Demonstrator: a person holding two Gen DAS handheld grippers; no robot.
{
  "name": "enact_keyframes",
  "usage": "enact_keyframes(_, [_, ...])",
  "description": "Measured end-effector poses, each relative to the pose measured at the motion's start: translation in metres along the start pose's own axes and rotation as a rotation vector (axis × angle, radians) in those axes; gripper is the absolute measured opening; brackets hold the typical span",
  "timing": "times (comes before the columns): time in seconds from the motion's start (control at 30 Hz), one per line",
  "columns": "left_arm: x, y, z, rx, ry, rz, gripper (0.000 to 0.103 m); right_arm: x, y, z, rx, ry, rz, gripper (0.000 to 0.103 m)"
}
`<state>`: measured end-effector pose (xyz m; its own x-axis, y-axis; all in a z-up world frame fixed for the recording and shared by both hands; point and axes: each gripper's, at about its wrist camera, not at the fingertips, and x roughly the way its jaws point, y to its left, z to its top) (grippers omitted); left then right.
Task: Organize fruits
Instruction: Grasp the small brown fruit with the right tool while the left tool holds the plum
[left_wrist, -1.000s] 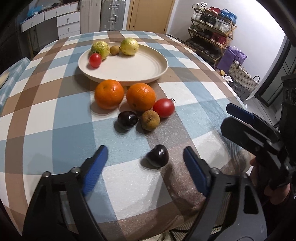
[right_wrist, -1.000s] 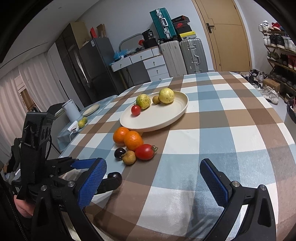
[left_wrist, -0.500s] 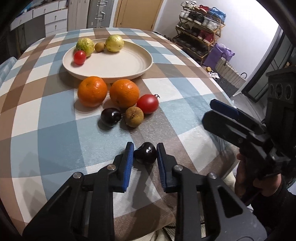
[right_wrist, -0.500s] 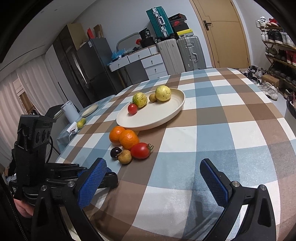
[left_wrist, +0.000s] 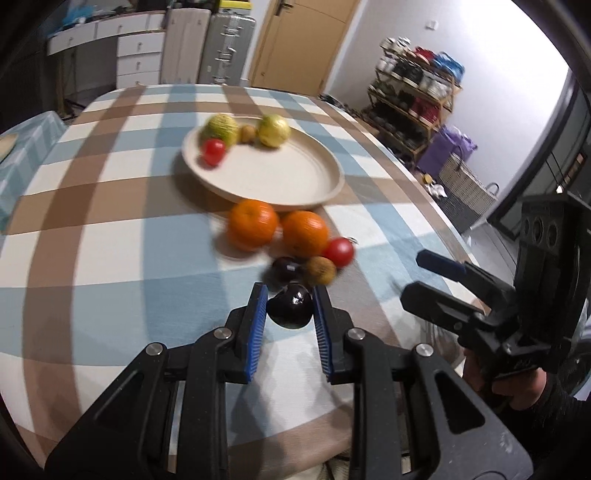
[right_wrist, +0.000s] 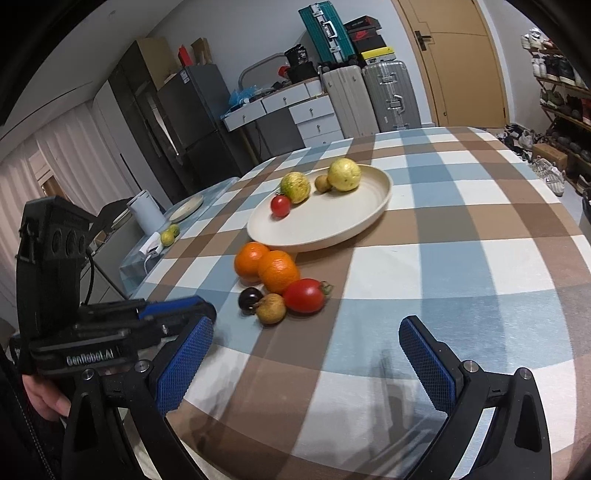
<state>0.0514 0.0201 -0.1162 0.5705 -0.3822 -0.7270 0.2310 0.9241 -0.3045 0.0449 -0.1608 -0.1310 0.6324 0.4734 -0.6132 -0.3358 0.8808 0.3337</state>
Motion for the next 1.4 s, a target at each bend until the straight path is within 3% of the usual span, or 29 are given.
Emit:
enact_keyframes(0.4, [-0.017,0.05,-0.003,-0.076,-0.039,0.03,0.022,0.034,0.027,0.006,-0.019,0.072,0.018,0.1])
enact_keyframes(0.73, [-0.016,0.071,-0.003,-0.118,-0.048,0.026,0.022,0.056,0.042,0.005,-0.053,0.111,-0.012,0.076])
enact_keyframes(0.9, [-0.014,0.076,-0.003,-0.132,-0.049,0.021,0.022,0.062,0.046,0.007,-0.092,0.111,-0.07,0.066])
enact_keyframes(0.97, [-0.012,0.076,-0.003,-0.132,-0.044,0.02,0.022,0.065,0.05,0.007,-0.122,0.113,-0.104,0.055])
enact_keyframes(1.1, [-0.009,0.077,-0.002,-0.134,-0.036,0.021,0.022,0.069,0.055,0.005,-0.168,0.117,-0.163,0.05])
enact_keyframes(1.23, [-0.008,0.075,-0.001,-0.127,-0.035,0.024,0.022,0.073,0.053,0.004,-0.164,0.138,-0.155,0.03])
enact_keyframes(1.4, [-0.008,0.072,0.0,-0.121,-0.033,0.034,0.022,0.073,0.05,0.004,-0.133,0.135,-0.123,0.028])
